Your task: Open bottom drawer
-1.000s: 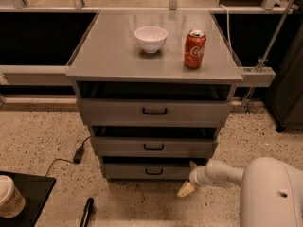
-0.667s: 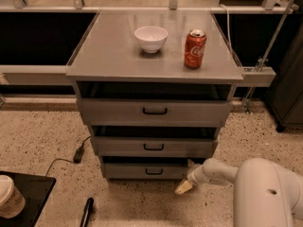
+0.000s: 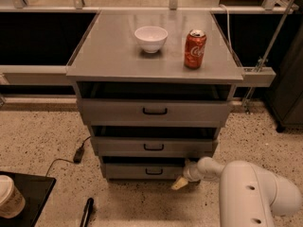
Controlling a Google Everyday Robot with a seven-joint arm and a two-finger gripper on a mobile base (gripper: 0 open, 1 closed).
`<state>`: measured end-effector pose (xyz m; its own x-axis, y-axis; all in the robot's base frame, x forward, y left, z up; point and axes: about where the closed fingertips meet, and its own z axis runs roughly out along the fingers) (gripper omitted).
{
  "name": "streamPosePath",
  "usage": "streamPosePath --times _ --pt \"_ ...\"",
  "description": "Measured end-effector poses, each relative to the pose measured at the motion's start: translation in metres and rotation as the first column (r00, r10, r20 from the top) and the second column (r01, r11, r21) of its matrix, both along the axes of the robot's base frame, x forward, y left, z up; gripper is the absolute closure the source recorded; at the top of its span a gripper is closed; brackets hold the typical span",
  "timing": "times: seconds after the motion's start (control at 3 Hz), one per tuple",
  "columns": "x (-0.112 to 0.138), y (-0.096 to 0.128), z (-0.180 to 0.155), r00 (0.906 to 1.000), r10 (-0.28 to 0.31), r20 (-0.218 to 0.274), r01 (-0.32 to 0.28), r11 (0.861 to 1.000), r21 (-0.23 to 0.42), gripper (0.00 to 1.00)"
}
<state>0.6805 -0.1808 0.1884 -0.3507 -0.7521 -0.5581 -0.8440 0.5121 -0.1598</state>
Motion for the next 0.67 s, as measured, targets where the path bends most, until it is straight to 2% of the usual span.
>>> streamPosePath --times 0.33,0.67 --pt "0.0 0.0 0.0 1.0 0.0 0.0 0.0 1.0 0.0 0.18" --pt "0.0 0.0 0.0 1.0 0.0 0.0 0.0 1.0 0.0 0.41"
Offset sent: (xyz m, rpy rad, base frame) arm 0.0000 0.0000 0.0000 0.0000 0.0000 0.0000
